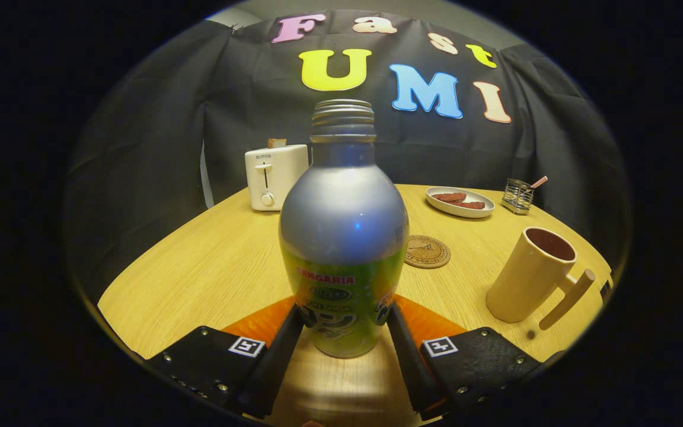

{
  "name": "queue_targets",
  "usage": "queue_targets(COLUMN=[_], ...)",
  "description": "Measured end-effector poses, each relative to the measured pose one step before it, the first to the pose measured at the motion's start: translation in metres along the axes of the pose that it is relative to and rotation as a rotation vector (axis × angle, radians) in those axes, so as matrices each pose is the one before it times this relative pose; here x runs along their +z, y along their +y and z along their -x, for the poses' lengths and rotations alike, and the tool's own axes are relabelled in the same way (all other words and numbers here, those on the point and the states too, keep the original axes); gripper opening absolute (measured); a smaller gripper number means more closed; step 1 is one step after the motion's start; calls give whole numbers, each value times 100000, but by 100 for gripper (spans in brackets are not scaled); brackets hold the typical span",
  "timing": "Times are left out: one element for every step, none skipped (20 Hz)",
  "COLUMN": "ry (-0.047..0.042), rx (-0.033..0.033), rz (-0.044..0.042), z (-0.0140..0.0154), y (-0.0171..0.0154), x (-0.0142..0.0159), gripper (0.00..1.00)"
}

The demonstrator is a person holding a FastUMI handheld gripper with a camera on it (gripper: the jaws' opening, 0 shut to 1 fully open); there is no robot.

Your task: Take the bottle from table, then pour the juice into the cup, finally place the bottle on the coaster

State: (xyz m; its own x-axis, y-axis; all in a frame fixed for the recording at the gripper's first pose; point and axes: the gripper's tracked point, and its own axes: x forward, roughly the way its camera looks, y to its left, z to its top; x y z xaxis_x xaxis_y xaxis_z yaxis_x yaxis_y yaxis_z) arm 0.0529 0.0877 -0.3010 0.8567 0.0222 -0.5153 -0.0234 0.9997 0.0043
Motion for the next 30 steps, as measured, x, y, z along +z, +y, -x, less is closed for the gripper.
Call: queue_targets(ry=[55,460,181,851,439,121,-164,142,-137,-766,-714,-1,-252,-414,-96,-185,-438,-531,-369,-53,296,185,160,234,181,318,163,-393,-453,-489], rx=[390,315,765,397,777,1262,506,839,475,1317,736,621,240,-363,-105,-22,-207,422,463,908,843,760,787,594,710,921,822,586,507,265], rz=[-248,-494,-884,-1337,-1496,-1987,-1790,-2054,-1632,-1853,-1840,-1640,-1086,-1179,-1239,-1544,-1222,-1653,-1621,-1655,-2099,-2376,-2431,-2599,-2353,-3492,-3211,-3488,-3732,-3160], z=[488,-355,140,-162,64,168,167,54,321,22,101,170,218,285,105,146,151,213,107,58,-1,-18,46,31,50,32,15,167,126,132], y=[19,31,79,9,-89,124,51,-19,-19,111,-22,76,-70,-294,-188,-181,-194,23,-79,5,73,20,13,29,29,27,37,-23,-124,-73], x=[29,15,217,-116,95,155,485,235,509,411,441,331,258,414,218,129,245,384,320,168,223,166,124,25,12,-34,4,-2,177,178], gripper=[82,80,80,79,79,78,79,79,79,78,78,78,79,78,78,78,78,78,78,78,78,78,78,78,78,78,78,78,78,78])
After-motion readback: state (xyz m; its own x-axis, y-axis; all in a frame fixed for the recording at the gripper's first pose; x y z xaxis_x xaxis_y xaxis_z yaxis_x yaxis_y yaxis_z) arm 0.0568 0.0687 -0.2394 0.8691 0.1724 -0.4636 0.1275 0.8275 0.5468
